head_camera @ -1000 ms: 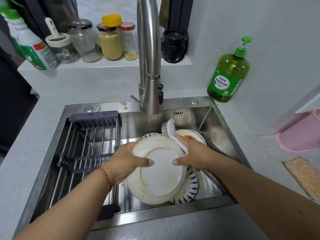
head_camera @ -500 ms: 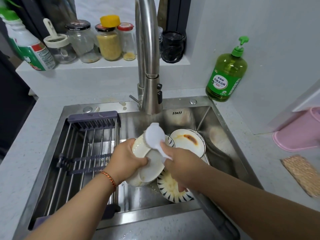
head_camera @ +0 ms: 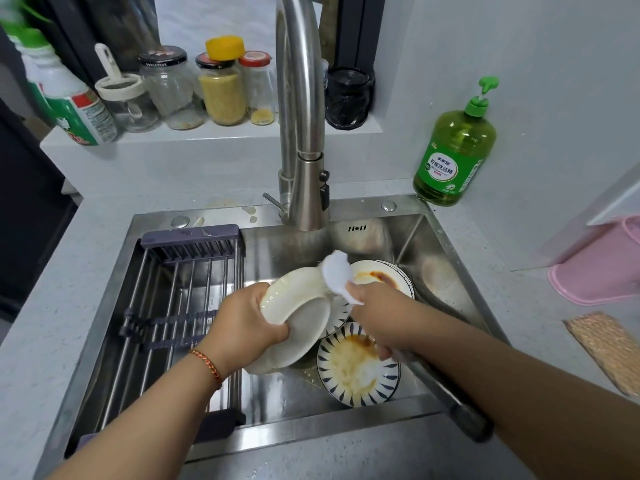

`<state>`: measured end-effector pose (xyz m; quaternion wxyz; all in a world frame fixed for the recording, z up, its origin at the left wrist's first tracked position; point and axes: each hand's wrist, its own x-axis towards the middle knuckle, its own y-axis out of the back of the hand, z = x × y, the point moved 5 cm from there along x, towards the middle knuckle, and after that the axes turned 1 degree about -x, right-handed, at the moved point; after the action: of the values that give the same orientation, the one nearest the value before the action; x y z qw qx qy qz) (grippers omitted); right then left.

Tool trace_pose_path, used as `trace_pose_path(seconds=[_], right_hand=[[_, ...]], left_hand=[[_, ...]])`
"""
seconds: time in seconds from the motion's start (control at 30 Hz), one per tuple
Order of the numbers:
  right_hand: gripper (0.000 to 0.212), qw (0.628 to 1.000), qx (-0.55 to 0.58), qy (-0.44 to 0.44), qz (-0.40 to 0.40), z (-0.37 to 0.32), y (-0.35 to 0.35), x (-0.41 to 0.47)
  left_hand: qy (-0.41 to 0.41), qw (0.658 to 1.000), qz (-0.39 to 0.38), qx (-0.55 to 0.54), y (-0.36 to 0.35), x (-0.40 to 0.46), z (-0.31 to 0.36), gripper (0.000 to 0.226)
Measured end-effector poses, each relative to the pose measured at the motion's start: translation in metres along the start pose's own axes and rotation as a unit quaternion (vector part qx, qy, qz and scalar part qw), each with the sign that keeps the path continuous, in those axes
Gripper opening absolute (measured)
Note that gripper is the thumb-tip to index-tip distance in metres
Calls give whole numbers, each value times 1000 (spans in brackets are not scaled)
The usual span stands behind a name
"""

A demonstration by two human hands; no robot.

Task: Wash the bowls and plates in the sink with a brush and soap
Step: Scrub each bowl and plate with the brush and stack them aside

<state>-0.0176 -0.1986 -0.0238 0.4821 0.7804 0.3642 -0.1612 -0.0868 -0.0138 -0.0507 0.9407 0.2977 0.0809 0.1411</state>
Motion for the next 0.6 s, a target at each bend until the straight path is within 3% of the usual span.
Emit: trace_pose_path(seconds=[0.07,0.2,0.33,0.47,0.6], right_hand=[[53,1000,6,-19,1,4,2,-2],[54,998,29,51,-16,-20,-5,-18],[51,994,108,9,6,3,-2,2],[28,984,176,-2,-2,17,-19,8],[33,976,215,-19,-36,25,-49,5]], left_hand=[[-9,1000,-8,-6,0,0,2,42],[-2,1000,-1,-20,-2,4,-2,43],[60,986,29,-154,2,3,-19,39],[133,930,89,-331,0,-3,-34,49],[183,857,156,-455,-5,-10,-45,37]])
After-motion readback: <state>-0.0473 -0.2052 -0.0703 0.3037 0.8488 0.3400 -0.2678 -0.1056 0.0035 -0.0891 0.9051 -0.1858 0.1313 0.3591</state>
